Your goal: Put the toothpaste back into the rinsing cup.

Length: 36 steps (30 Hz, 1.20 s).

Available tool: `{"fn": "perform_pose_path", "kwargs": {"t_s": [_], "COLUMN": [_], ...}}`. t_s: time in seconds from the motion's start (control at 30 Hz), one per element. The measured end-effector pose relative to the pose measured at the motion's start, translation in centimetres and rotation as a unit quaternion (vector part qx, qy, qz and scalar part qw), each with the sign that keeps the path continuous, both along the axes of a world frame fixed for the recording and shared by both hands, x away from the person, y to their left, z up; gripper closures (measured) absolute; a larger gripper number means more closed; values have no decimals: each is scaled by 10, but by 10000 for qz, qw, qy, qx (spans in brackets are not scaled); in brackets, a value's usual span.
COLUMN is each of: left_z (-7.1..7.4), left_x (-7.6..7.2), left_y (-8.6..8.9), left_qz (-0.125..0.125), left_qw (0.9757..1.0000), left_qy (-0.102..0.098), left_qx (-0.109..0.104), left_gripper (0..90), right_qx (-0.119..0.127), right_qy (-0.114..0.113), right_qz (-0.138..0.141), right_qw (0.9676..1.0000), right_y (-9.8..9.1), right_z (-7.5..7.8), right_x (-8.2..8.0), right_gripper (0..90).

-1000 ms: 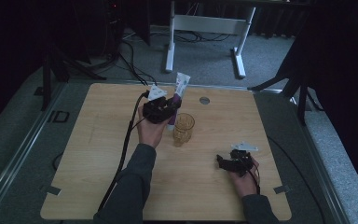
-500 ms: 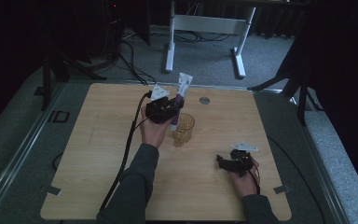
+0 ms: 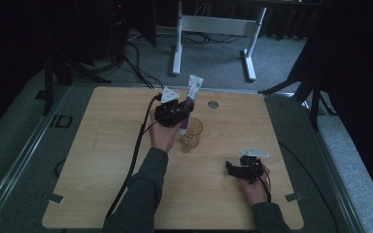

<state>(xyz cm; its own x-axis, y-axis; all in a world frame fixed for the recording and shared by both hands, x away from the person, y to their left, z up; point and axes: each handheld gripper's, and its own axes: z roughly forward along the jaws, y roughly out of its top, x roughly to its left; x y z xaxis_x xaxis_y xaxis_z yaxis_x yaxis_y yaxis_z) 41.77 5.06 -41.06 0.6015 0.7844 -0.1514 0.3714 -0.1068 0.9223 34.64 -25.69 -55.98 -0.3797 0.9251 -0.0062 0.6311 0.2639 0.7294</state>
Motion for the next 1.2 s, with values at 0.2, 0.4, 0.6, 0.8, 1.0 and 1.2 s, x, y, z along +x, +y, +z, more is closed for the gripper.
{"fn": "perform_pose_path", "kwargs": {"t_s": [0.2, 0.4, 0.6, 0.8, 1.0, 1.2], "left_z": [0, 0, -2, -6, -9, -12], "left_x": [4, 6, 9, 13, 16, 20], "left_y": [-2, -5, -9, -12, -14, -14], "left_qz": [-27, -26, -26, 67, 156, 173], "left_qw": [10000, 10000, 10000, 9998, 9997, 9995], "left_qy": [30, 29, 53, 117, 147, 186], "left_qx": [23, -54, -68, -142, -139, -190], "left_gripper": [720, 719, 719, 716, 714, 713], "right_qx": [-2, -2, 0, 6, 5, -6], "right_qy": [-2, -2, -1, 2, 3, -4], "right_qz": [0, 0, 0, 1, 5, 16], "right_qw": [10000, 10000, 10000, 10000, 10000, 10000], "right_y": [0, 0, 0, 0, 0, 0], "right_z": [0, 0, 0, 0, 0, 0], "right_x": [0, 0, 0, 0, 0, 0], "right_gripper": [205, 205, 204, 204, 204, 204]}}
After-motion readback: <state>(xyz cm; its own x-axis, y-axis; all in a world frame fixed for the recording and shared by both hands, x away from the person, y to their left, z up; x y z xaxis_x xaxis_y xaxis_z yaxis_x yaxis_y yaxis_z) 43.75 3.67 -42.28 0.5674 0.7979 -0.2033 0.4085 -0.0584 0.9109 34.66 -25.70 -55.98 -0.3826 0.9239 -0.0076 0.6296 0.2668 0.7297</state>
